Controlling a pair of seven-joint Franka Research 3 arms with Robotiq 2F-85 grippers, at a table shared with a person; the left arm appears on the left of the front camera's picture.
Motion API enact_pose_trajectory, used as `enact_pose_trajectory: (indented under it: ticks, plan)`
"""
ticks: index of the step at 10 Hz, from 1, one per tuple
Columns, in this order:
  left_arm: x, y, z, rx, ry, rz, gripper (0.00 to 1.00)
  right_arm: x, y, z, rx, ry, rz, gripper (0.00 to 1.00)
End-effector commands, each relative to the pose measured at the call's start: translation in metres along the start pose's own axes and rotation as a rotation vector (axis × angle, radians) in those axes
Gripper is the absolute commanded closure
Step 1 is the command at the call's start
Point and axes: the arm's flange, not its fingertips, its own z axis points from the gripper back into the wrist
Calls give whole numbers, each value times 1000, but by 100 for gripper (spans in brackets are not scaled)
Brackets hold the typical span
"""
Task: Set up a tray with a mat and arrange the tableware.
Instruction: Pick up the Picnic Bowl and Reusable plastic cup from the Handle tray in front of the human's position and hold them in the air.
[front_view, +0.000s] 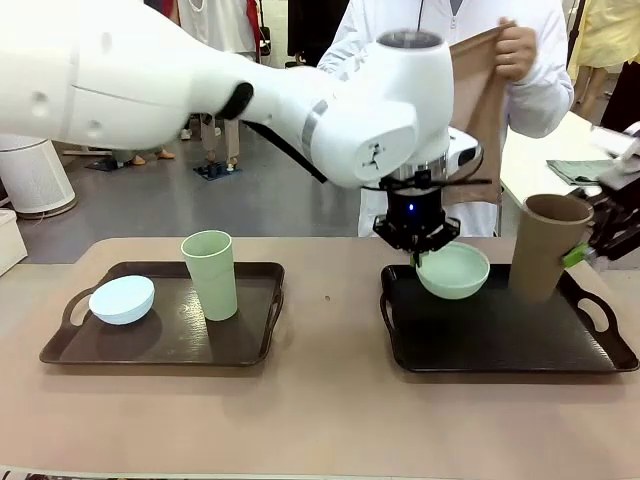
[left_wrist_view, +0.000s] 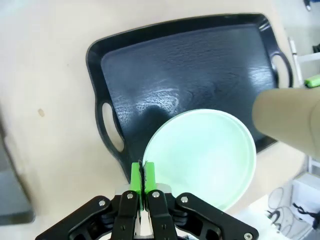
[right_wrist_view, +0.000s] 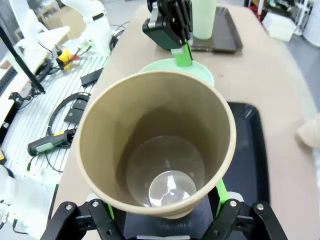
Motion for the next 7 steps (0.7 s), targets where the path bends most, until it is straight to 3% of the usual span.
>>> enact_pose_trajectory:
  ticks: [1,3,4,7]
  plan:
    - [-22,9,29,28,-40,37,100,20,34,19,-69,17,55,100]
    - [-35,9,57,20,-93,49,100,36,44,26,-37,3,72,100]
    - [-14,-2,44,6,-40,18,100,31,31,33,-69,6,57,100]
    - [-14,-2,44,6,-40,18,100,31,31,33,-69,6,57,100]
